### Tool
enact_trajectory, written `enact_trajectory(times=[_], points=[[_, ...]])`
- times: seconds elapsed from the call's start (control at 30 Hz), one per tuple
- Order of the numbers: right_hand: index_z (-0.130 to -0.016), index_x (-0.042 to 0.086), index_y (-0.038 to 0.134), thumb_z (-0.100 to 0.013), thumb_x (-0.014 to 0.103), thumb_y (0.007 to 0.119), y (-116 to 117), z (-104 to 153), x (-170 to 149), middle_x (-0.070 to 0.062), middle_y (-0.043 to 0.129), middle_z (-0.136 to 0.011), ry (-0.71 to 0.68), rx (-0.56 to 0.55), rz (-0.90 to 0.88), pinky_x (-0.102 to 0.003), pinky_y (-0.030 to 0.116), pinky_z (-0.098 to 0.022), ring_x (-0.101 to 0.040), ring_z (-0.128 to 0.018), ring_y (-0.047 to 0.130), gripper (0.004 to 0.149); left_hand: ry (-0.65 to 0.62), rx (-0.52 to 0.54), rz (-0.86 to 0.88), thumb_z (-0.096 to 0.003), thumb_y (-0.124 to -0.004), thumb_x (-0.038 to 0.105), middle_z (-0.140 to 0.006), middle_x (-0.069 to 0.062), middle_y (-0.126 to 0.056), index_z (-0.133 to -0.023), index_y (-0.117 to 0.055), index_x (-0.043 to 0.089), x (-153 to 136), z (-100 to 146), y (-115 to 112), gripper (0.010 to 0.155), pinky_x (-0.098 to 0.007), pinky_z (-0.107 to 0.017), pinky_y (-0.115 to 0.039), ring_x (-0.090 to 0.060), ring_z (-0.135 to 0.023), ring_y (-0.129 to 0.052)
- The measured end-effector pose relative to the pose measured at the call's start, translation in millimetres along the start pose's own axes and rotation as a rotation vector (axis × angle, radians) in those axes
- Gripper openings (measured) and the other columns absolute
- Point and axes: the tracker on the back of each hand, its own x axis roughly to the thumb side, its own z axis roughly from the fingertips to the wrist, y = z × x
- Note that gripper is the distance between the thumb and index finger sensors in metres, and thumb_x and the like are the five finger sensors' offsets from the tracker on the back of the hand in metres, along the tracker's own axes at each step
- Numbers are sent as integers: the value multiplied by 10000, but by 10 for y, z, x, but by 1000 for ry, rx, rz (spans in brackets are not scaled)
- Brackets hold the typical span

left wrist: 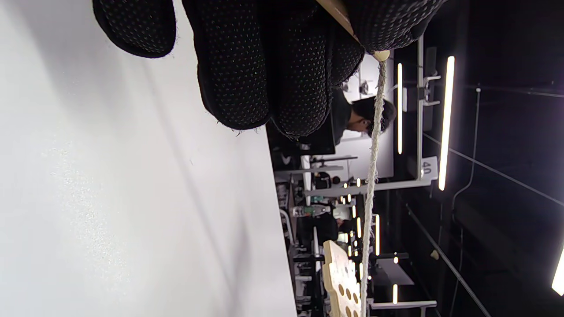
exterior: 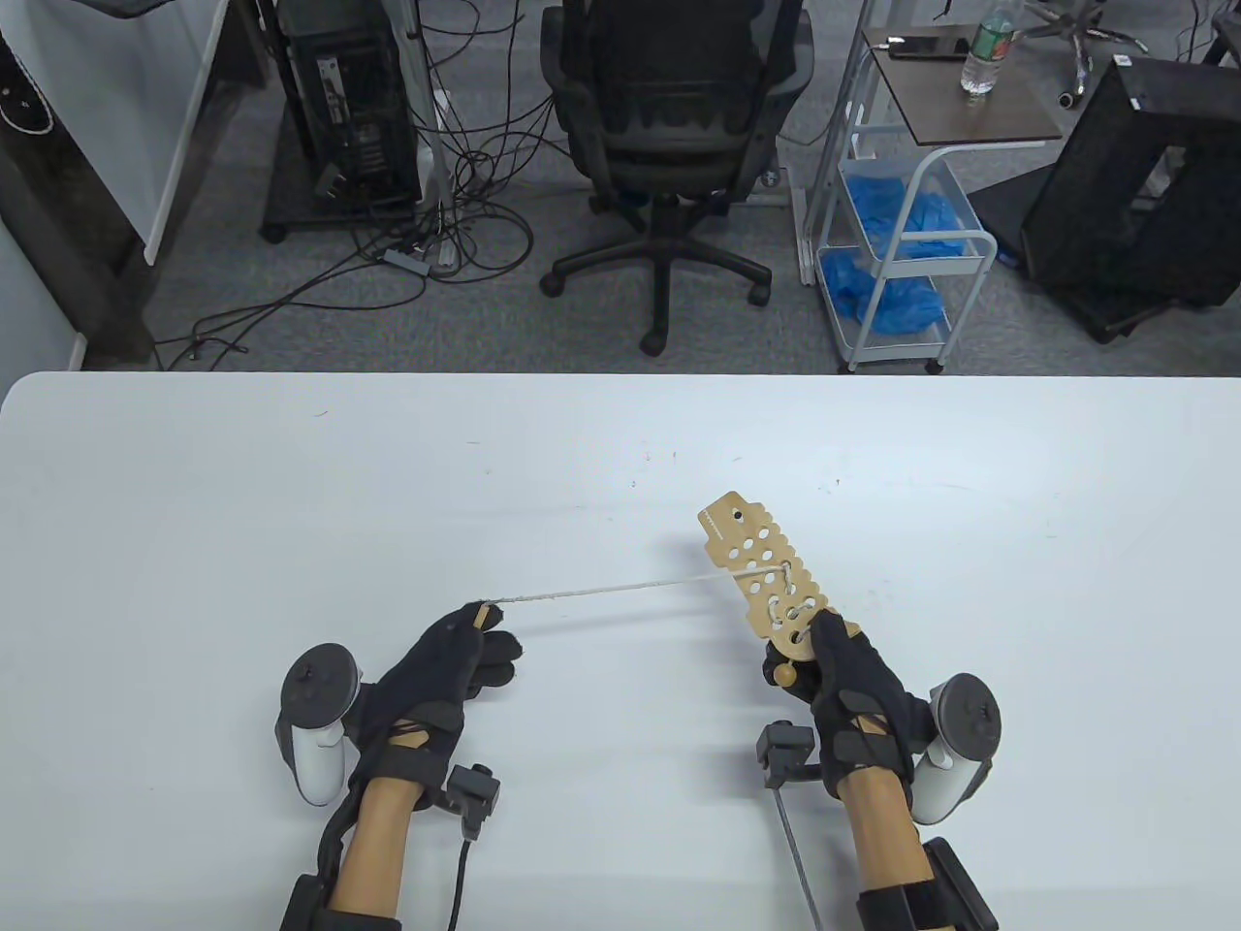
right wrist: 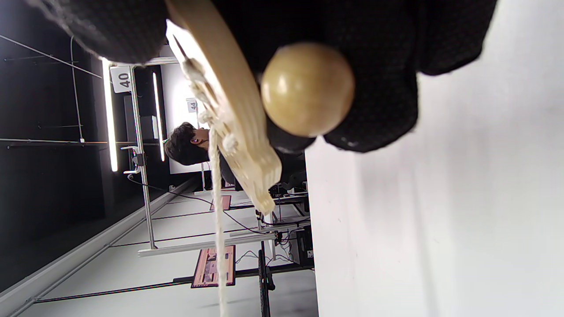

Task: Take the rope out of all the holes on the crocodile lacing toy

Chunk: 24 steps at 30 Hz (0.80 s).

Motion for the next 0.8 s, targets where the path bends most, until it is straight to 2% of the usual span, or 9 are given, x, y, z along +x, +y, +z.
enact_trajectory(times=[0.8], points=[[-754, 7, 837, -446, 410, 793, 0, 6, 10, -256, 968, -600, -1, -1, -2, -662, 705, -471, -450, -474, 984, 510, 3, 32, 37, -556, -679, 451, -878, 18, -972, -1045, -724, 276, -25, 0, 95, 522, -609, -674, -686, -230, -761, -965]])
